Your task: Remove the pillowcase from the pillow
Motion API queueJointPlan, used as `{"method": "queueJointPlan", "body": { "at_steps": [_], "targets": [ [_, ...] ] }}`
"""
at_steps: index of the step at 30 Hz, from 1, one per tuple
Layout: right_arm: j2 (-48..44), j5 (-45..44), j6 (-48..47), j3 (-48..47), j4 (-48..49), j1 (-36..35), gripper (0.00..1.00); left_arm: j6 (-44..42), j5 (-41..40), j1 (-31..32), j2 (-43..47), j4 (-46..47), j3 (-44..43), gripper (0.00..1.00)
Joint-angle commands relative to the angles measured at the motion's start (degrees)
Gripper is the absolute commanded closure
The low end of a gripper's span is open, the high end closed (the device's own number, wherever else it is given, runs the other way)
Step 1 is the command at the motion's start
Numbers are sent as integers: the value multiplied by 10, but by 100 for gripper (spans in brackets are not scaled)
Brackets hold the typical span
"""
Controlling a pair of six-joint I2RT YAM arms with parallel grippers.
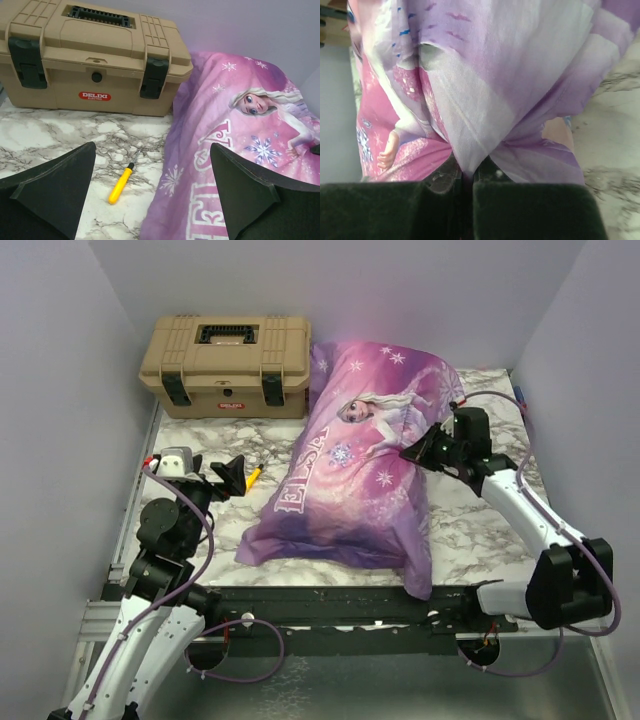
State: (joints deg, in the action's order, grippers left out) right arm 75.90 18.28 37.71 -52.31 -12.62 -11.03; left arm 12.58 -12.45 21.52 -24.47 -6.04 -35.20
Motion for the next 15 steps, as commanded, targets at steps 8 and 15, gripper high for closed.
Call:
{"method": "queueJointPlan", "body": {
  "at_steps": [8, 15],
  "targets": [
    [-157, -230, -54, -20, -156, 8, 99, -5, -16, 3, 18, -7, 5, 3],
    [-204, -270, -47, 37, -166, 11, 58, -2, -13, 7, 6, -6, 6, 3]
  ]
}}
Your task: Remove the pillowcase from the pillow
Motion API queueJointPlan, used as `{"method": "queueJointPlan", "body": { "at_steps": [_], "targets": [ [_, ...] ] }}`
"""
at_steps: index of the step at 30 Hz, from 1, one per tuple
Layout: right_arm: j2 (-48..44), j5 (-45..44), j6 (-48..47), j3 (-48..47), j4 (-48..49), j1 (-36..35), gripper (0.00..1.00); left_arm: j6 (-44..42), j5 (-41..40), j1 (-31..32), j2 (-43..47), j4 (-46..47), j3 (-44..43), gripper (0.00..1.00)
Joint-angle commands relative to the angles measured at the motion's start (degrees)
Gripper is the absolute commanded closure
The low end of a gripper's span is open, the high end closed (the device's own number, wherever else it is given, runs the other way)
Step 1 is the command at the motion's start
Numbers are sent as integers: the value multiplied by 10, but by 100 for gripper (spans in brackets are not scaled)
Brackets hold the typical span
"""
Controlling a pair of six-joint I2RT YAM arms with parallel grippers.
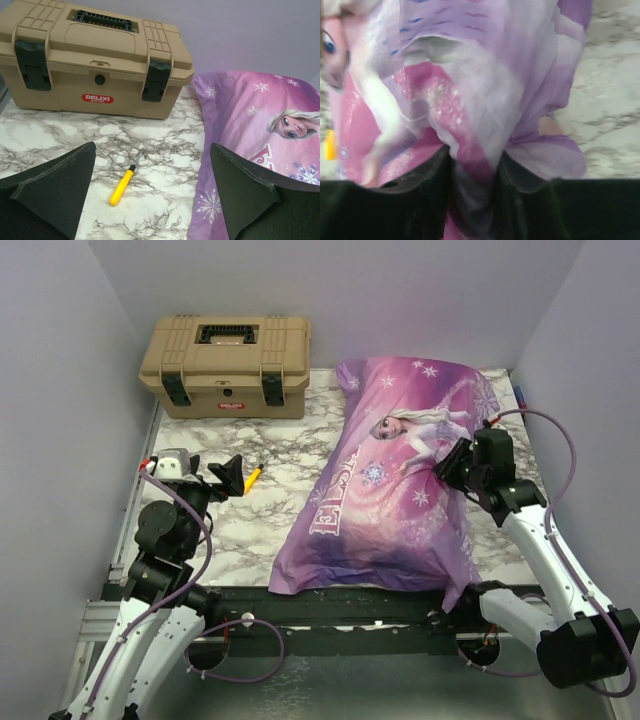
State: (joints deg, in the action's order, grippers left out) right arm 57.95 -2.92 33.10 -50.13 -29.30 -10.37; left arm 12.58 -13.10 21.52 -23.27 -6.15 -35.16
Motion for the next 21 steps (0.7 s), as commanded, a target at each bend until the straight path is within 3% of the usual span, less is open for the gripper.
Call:
{"method": "queueJointPlan", "body": {
  "at_steps": [1, 5, 6, 9, 13, 17, 21],
  "targets": [
    [-29, -63, -2, 16, 2, 5, 48, -3, -5, 8, -8, -5, 6, 3],
    [-35, -98, -12, -2, 3, 9, 6, -2, -5, 13, -19, -6, 6, 3],
    [-35, -103, -16, -6, 6, 15, 1, -2, -5, 15, -21, -5, 7, 3],
    [-33, -105, -13, -18, 17, 43, 0, -2, -5, 20, -26, -6, 8, 3],
    [-22, -39, 8, -16, 47, 108, 0, -3, -5, 25, -29, -5, 8, 3],
    [2, 105, 46, 17, 99, 195, 0, -3, -5, 27, -31, -5, 8, 3],
    [49, 243, 78, 69, 189, 231, 0, -3, -6, 28, -34, -5, 9, 3]
  ]
}}
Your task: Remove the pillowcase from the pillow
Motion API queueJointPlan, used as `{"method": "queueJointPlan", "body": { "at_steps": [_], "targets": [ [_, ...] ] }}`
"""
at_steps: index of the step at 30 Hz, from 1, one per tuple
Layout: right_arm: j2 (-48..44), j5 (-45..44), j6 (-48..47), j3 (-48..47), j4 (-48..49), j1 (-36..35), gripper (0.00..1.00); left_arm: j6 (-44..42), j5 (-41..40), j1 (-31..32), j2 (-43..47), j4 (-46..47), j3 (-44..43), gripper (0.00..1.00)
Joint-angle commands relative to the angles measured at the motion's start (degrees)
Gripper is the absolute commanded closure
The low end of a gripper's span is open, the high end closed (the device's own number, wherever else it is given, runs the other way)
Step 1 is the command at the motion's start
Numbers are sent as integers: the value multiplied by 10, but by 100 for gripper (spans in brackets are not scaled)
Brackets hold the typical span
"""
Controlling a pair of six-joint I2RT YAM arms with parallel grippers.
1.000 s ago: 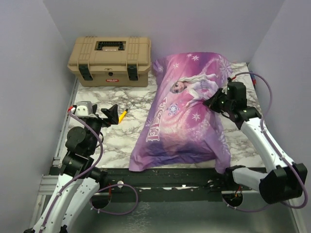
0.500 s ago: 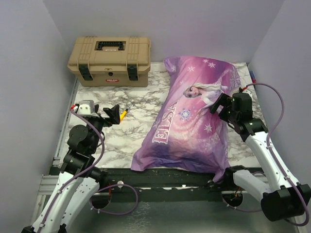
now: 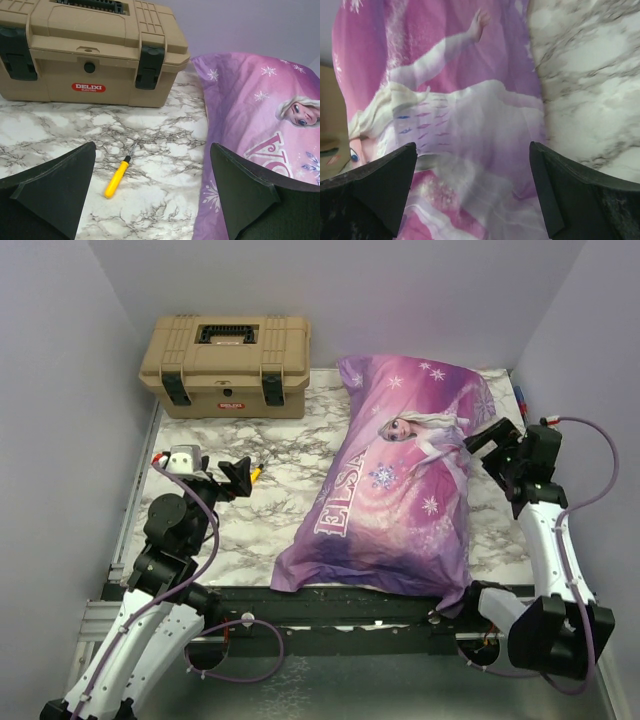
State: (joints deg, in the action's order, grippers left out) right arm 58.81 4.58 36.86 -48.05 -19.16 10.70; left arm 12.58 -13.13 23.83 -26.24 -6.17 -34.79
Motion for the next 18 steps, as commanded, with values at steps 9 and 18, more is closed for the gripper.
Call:
{"method": "queueJointPlan", "body": {
  "at_steps": [9, 18],
  "targets": [
    [171, 350, 58, 118, 233, 21, 0, -4, -5, 7, -9, -5, 5, 3],
    [177, 434, 68, 105, 273, 21, 67, -5, -4, 6, -14, -5, 4, 3]
  ]
}}
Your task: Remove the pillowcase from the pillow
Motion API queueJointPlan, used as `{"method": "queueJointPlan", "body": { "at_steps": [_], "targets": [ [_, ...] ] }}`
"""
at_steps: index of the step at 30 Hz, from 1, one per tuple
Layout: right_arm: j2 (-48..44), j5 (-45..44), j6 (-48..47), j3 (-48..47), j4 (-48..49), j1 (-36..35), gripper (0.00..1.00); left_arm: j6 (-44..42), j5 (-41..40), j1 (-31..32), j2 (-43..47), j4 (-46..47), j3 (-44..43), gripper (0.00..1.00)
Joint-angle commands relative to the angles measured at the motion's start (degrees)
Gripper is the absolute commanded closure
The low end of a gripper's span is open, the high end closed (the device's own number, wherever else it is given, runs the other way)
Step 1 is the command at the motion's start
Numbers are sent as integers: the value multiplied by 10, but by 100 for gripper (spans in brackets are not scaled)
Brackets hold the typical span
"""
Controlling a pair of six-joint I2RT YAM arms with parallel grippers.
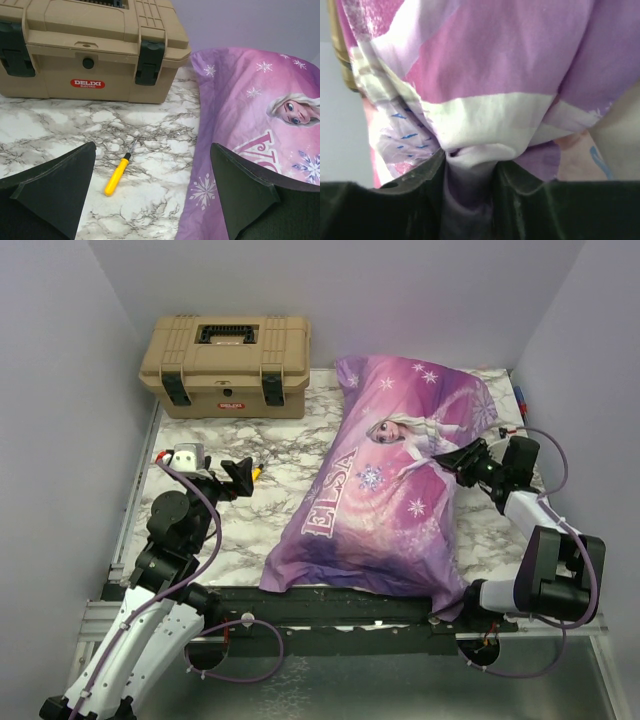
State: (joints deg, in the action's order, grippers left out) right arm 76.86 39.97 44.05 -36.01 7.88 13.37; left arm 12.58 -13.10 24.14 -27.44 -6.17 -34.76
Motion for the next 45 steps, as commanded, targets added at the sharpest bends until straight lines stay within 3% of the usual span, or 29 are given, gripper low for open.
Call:
{"method": "queueJointPlan", "body": {
  "at_steps": [1, 4, 10, 18, 24, 28, 33, 40, 45],
  "targets": [
    [-11, 80, -4, -29, -6, -6, 77, -5, -4, 4, -2, -5, 4, 3],
    [-36, 69, -12, -74, -43, -6, 99, -6, -6, 4, -1, -5, 4, 3],
    [-75, 2, -56, -196, -165, -5, 100, -7, -10, 3, -1, -7, 4, 3],
    [-104, -198, -160, -443, -384, -5, 99, -7, -10, 3, 2, -7, 4, 3],
    [-74, -220, -200, -561, -452, -6, 99, -7, -7, 4, 4, -7, 4, 3],
    [-55, -196, -192, -554, -435, -20, 99, -7, -8, 3, 5, -7, 3, 3],
    [-16, -288, -199, -495, -408, -118, 99, -9, -9, 3, 4, -8, 3, 3],
    [56, -297, -158, -428, -351, -216, 99, -10, -9, 3, -1, -10, 2, 3],
    [99, -297, -126, -431, -317, -273, 99, -11, -7, 3, -2, -10, 2, 3]
  ]
}}
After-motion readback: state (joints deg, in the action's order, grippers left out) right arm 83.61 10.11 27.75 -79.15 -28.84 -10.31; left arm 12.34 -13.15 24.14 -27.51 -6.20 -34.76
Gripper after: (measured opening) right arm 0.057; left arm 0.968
